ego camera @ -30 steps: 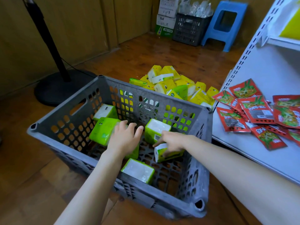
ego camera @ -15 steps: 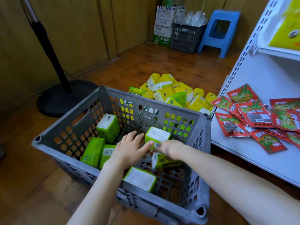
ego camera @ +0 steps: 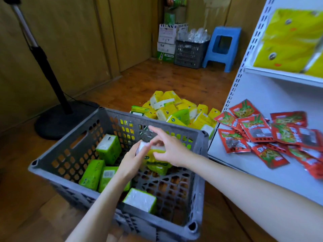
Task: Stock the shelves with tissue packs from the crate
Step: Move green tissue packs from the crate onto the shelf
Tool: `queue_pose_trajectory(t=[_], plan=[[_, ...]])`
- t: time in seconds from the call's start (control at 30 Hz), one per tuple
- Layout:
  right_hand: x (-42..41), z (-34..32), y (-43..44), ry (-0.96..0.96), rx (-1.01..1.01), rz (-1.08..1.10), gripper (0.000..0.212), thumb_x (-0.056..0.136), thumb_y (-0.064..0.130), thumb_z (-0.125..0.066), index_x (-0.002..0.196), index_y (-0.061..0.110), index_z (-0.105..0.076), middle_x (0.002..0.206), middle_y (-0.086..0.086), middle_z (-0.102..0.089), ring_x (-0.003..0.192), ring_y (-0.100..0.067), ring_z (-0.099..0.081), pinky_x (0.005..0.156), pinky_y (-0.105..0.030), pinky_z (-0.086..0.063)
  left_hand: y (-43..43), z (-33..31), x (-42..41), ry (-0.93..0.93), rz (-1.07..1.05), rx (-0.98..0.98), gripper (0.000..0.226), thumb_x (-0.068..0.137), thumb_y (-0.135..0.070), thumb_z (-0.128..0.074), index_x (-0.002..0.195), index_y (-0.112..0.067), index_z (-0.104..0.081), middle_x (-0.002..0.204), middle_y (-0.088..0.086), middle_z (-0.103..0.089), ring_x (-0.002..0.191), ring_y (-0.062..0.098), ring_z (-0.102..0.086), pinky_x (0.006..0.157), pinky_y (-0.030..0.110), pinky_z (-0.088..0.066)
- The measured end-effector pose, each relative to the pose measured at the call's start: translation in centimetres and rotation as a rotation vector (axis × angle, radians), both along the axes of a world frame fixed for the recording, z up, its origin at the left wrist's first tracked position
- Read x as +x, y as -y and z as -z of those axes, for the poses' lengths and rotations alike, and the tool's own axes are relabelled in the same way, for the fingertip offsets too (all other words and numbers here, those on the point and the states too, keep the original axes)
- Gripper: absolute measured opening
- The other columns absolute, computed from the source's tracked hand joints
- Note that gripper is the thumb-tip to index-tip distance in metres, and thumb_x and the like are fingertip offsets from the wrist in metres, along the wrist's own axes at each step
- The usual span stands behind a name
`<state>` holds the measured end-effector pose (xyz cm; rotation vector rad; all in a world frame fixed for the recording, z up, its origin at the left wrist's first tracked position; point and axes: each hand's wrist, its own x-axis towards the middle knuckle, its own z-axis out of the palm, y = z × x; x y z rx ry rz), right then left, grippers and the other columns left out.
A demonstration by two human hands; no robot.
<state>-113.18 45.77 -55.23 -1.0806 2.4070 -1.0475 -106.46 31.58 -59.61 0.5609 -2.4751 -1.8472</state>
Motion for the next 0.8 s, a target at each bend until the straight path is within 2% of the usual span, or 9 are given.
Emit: queue_pose_trajectory(t=[0.17,0.27,0.4,0.47,0.53,0.63,0.67,0.73,0.8], plan=[[0.1,-3.2,-1.0,-0.064,-0.221,0.162,0.063,0.083,0.022,-0.068,0.139,0.024,-0.038,0.135,0.001,-0.047,0.128,-0.011,-0.034,0.099,-0.017,-0.024,-0.4,-3.5,-0.2,-0.239,-0.121,0.087,0.089,0.063,-0.075,-0.049,0.139,-0.029,-0.041,0.144,-0.009,-0.042,0.131,0.012,-0.042,0.110,0.048,-0.033],[-0.4,-5.9,-3.1,0.150,-0.296,0.284,0.069,0.083,0.029,-0.068,0.142,0.029,-0.032,0.142,-0.001,-0.031,0.135,-0.014,-0.027,0.106,-0.026,-0.026,-0.9,-6.4,-0.5,-0.339,-0.174,0.092,0.083,0.063,-0.073,-0.046,0.136,-0.035,-0.041,0.143,-0.004,-0.044,0.130,0.015,-0.043,0.108,0.050,-0.035],[-0.4,-8.2,-6.5,0.470,-0.492,0.277,0.044,0.086,0.023,-0.064,0.124,0.038,-0.047,0.125,0.003,-0.042,0.121,-0.015,-0.047,0.103,-0.039,-0.043,-3.2,-10.2,-0.9,-0.445,-0.116,0.020,0.079,0.067,-0.077,-0.043,0.137,-0.042,-0.034,0.145,-0.005,-0.039,0.132,0.014,-0.040,0.110,0.049,-0.033],[-0.3,-9.6,-8.3,0.513,-0.618,0.261,0.034,0.088,0.013,-0.061,0.114,0.033,-0.054,0.116,0.001,-0.050,0.102,-0.012,-0.057,0.094,-0.034,-0.050,-5.0,-12.0,-1.3,-0.492,-0.064,0.004,0.070,0.069,-0.079,-0.042,0.132,-0.050,-0.030,0.149,-0.009,-0.031,0.137,0.011,-0.032,0.113,0.047,-0.028],[-0.6,-11.2,-10.6,0.486,-0.692,0.268,0.031,0.087,0.010,-0.062,0.108,0.033,-0.058,0.117,-0.003,-0.055,0.098,-0.013,-0.059,0.092,-0.031,-0.050,-7.5,-14.1,-1.6,-0.538,-0.007,-0.001,0.064,0.079,-0.073,-0.041,0.134,-0.048,-0.024,0.151,-0.015,-0.020,0.140,0.005,-0.022,0.117,0.040,-0.021],[-0.8,-14.5,-14.6,0.294,-0.699,0.323,0.030,0.074,0.025,-0.073,0.095,0.045,-0.065,0.128,-0.006,-0.055,0.118,-0.018,-0.052,0.102,-0.038,-0.044,-11.6,-17.3,-2.5,-0.618,0.076,-0.033,0.067,0.090,-0.058,-0.039,0.146,-0.034,-0.011,0.149,-0.023,-0.009,0.139,-0.004,-0.011,0.119,0.031,-0.013],[-0.8,-15.5,-16.2,0.226,-0.698,0.343,0.031,0.071,0.026,-0.074,0.094,0.045,-0.066,0.126,-0.004,-0.056,0.117,-0.016,-0.052,0.100,-0.034,-0.045,-12.9,-18.4,-2.8,-0.638,0.105,-0.035,0.069,0.090,-0.057,-0.038,0.147,-0.032,-0.008,0.147,-0.025,-0.008,0.139,-0.005,-0.011,0.119,0.031,-0.013],[-0.8,-17.6,-19.4,0.135,-0.728,0.365,0.032,0.078,0.015,-0.073,0.098,0.037,-0.063,0.110,0.004,-0.060,0.102,-0.004,-0.057,0.090,-0.019,-0.047,-15.6,-20.5,-3.4,-0.677,0.159,-0.038,0.072,0.089,-0.058,-0.039,0.148,-0.032,-0.008,0.144,-0.028,-0.009,0.138,-0.006,-0.012,0.118,0.029,-0.014],[-0.6,-19.3,-22.6,0.083,-0.799,0.372,0.026,0.084,0.010,-0.065,0.099,0.031,-0.061,0.097,0.011,-0.060,0.091,-0.002,-0.057,0.084,-0.015,-0.044,-18.4,-22.0,-3.8,-0.715,0.191,0.007,0.071,0.083,-0.056,-0.044,0.146,-0.036,-0.017,0.145,-0.027,-0.016,0.131,-0.013,-0.023,0.111,0.022,-0.023]])
